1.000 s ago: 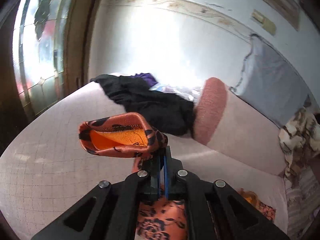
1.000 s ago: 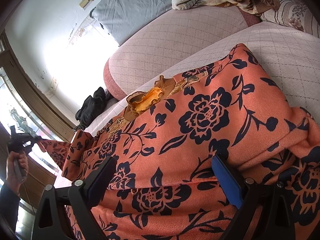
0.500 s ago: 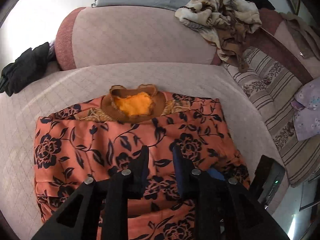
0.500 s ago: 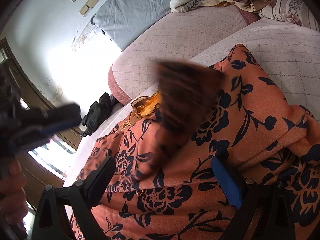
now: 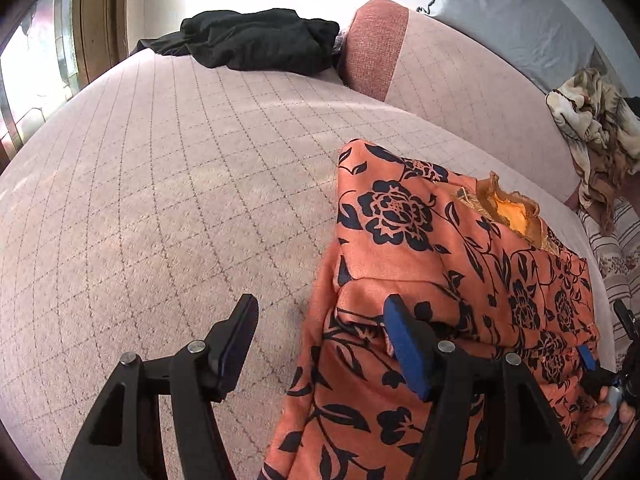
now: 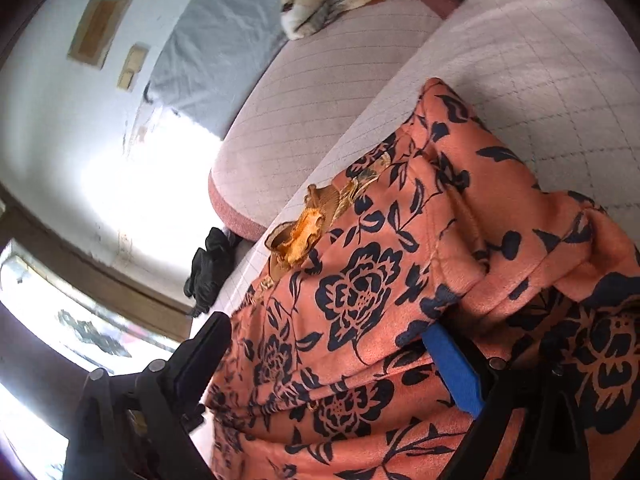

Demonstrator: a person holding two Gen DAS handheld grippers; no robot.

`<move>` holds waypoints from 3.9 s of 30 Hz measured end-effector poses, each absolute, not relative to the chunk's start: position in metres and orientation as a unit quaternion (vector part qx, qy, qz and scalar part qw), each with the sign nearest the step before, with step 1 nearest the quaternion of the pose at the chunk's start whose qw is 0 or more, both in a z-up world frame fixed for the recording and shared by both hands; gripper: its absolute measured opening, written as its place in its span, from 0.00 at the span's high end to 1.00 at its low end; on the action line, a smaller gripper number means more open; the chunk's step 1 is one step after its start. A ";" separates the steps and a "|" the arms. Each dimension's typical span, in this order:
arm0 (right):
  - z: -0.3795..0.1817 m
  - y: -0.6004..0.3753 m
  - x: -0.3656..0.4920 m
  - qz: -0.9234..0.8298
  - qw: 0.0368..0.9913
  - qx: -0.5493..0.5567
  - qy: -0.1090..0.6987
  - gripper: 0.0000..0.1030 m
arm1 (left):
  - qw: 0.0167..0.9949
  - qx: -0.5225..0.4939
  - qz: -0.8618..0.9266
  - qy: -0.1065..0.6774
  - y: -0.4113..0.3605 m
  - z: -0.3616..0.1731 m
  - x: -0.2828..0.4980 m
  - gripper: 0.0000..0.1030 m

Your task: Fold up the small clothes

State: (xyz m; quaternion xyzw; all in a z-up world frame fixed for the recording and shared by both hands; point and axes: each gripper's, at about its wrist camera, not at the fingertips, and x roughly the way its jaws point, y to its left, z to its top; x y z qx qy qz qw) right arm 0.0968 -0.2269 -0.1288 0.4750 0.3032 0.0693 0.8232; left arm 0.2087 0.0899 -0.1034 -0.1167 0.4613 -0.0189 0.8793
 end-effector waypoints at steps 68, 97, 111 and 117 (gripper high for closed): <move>-0.096 -0.287 -0.158 -0.025 0.825 0.300 0.478 0.15 | 0.833 -0.152 -0.003 0.533 0.161 -0.123 -0.035 0.24; -0.125 -0.263 -0.167 0.006 0.783 0.282 0.555 0.93 | 0.832 -0.130 -0.032 0.538 0.155 -0.118 -0.040 0.91; -0.116 -0.262 -0.168 -0.003 0.786 0.295 0.543 0.38 | 0.833 -0.105 -0.026 0.543 0.138 -0.127 -0.034 0.32; -0.122 -0.260 -0.164 0.011 0.777 0.308 0.549 0.95 | 0.831 -0.124 -0.055 0.539 0.146 -0.111 -0.033 0.89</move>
